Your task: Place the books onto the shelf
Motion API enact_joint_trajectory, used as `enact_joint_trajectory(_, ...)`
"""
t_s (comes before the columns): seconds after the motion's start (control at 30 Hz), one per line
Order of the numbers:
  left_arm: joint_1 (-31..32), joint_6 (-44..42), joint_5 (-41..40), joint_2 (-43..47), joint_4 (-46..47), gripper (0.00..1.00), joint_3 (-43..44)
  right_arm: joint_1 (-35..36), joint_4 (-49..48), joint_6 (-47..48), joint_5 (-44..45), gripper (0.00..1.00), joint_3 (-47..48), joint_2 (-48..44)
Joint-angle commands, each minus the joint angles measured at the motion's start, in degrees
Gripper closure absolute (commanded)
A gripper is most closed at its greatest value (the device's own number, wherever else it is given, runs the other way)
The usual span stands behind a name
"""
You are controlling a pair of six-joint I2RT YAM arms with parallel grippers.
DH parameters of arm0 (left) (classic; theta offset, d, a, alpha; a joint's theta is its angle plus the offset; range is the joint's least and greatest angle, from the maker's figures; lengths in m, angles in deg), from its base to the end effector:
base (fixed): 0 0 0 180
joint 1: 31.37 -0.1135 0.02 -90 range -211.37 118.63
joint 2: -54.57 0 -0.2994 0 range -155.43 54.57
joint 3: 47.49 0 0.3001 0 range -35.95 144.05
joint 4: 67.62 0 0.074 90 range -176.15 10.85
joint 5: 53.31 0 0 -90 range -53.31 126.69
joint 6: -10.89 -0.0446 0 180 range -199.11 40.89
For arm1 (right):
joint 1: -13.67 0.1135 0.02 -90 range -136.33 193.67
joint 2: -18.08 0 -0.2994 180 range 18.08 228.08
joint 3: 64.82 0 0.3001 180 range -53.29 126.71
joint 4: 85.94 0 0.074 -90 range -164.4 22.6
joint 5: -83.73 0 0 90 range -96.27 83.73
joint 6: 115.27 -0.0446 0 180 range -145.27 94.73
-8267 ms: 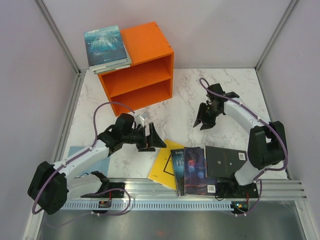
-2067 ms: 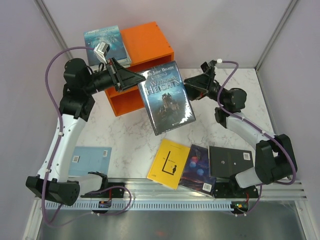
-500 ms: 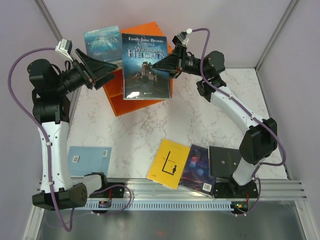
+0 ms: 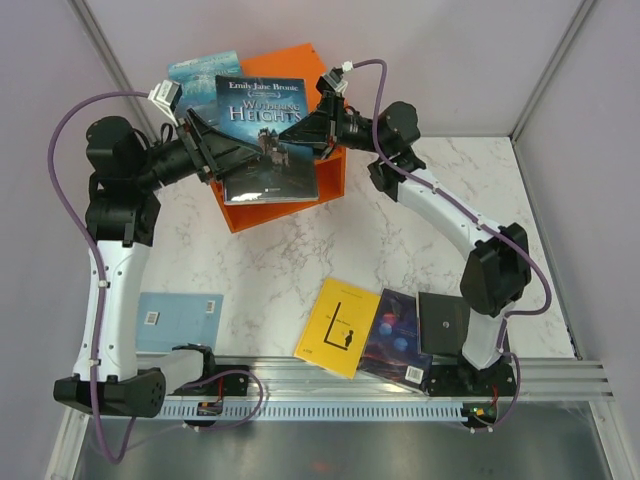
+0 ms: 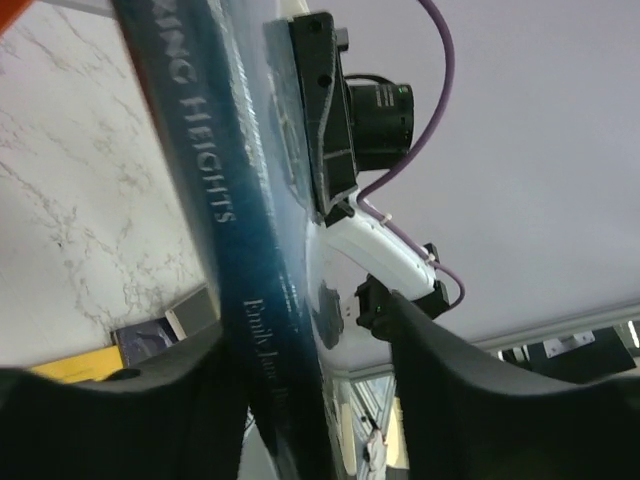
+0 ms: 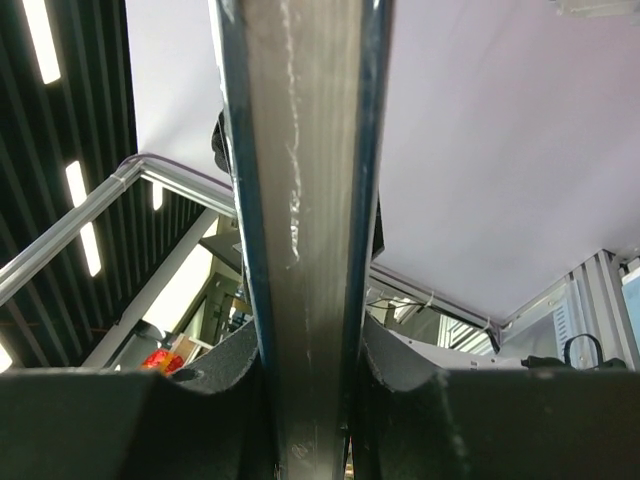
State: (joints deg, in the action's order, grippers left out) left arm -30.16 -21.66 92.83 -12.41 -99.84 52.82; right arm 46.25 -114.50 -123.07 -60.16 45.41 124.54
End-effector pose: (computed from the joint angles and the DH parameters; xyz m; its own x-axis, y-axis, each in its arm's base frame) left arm 0.2517 -0.0424 0.5559 -0.6992 -0.4550 -0.5515 0.4693 0.2899 -0.8341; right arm 0.3927 0.2937 0.4740 -0.9455 0.0887 -0.3134 -0.3253 -0.3028 0.8958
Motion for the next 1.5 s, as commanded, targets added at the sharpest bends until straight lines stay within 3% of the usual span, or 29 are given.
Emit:
enact_joint_trajectory(0.0, 1.68, -2.61, -1.03, 0.71, 1.62, 0.47, -1.23, 0.99, -6.4, -2.04, 3.97, 1.0, 5.89, 0.06)
enact_joint_trajectory(0.03, 1.77, -2.69, -1.47, 0.8, 1.62, 0.63, -1.58, 1.08, -6.4, -2.13, 3.97, 1.0, 6.24, 0.24)
enact_joint_trajectory(0.13, 1.78, -2.78, -1.82, 0.62, 1.7, 0.98, -1.24, 1.08, -6.49, -2.13, 3.97, 1.0, 6.42, 0.6)
enact_joint_trajectory(0.27, 1.51, -3.31, -2.61, -0.34, 1.18, 0.98, 1.4, 1.0, -6.05, -2.31, 3.62, 1.0, 7.03, 1.12)
enact_joint_trajectory(0.37, -0.32, -3.66, -2.26, -3.66, -1.18, 0.98, 6.57, -0.4, -4.39, -1.79, 3.61, 0.57, 6.69, 0.69)
enact_joint_trajectory(0.4, -1.03, -3.49, -2.0, -4.55, -1.63, 0.98, 8.16, -1.89, -3.68, -1.26, 3.53, 0.37, 6.25, -0.19)
enact_joint_trajectory(0.47, -4.6, -2.52, -0.51, -7.7, -1.64, 0.98, 13.08, -4.09, -0.71, 0.14, 3.53, 0.25, 3.88, -1.86)
enact_joint_trajectory(0.5, -5.68, -2.0, 0.63, -8.77, -1.64, 0.98, 16.75, -6.89, 0.45, 1.72, 3.53, 0.12, 1.61, -3.95)
enact_joint_trajectory(0.7, -12.9, 4.49, 3.71, -19.56, -0.24, 0.98, 31.78, -18.4, 0.03, 1.56, 1.86, 0.08, -10.25, -12.13)
enact_joint_trajectory(0.9, -15.27, 10.66, 5.46, -28.54, 5.22, 0.98, 41.11, -20.1, -3.32, -0.29, 2.56, 0.09, -19.75, -17.06)
enact_joint_trajectory(1.3, -17.03, 7.59, 6.26, -34.79, 3.9, 0.98, 39.81, -20.45, 1.34, 3.14, 1.15, 0.11, -22.05, -20.14)
enact_joint_trajectory(1.47, -17.03, 4.61, 6.7, -36.29, -1.87, 0.98, 39.81, -20.36, 1.51, 3.32, 1.07, 0.12, -22.76, -20.67)
